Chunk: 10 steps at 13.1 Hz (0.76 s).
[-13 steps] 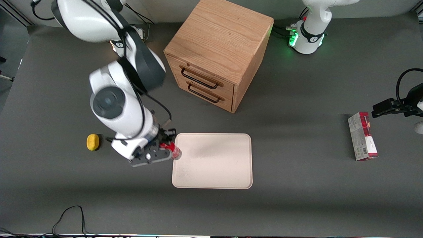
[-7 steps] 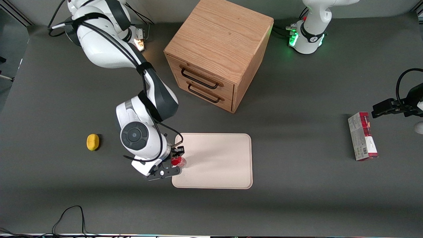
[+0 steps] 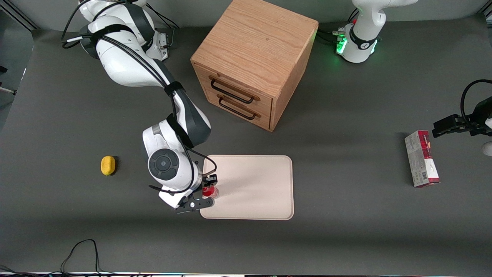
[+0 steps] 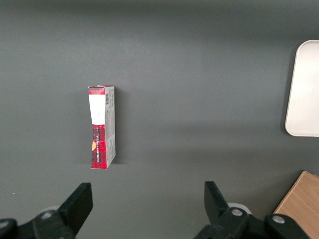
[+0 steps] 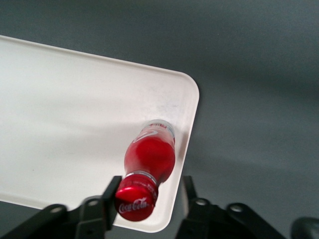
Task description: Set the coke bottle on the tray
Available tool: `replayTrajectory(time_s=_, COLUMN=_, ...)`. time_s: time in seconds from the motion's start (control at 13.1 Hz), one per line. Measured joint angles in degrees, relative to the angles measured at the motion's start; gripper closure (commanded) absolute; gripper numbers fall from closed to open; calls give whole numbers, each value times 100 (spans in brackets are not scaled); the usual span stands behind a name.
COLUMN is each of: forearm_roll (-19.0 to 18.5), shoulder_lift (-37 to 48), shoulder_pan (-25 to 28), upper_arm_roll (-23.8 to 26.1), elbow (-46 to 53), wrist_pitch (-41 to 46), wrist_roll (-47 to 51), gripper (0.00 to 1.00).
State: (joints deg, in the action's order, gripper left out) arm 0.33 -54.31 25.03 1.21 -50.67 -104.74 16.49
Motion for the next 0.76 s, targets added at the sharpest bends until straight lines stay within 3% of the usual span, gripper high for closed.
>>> replayTrajectory(time_s=0.31, forearm_roll=-7, shoulder_lift=158, shoulder_pan=-2, upper_arm_roll=-1, elbow=215, wrist_pitch=286, wrist_roll=167, gripper=0)
replayTrajectory(time_s=0.76, forearm_roll=-17, shoulder_lift=1821, shoulder_pan=-30, upper_arm_roll=-92, elbow=331, wrist_pitch=2266, wrist_roll=194, gripper=0)
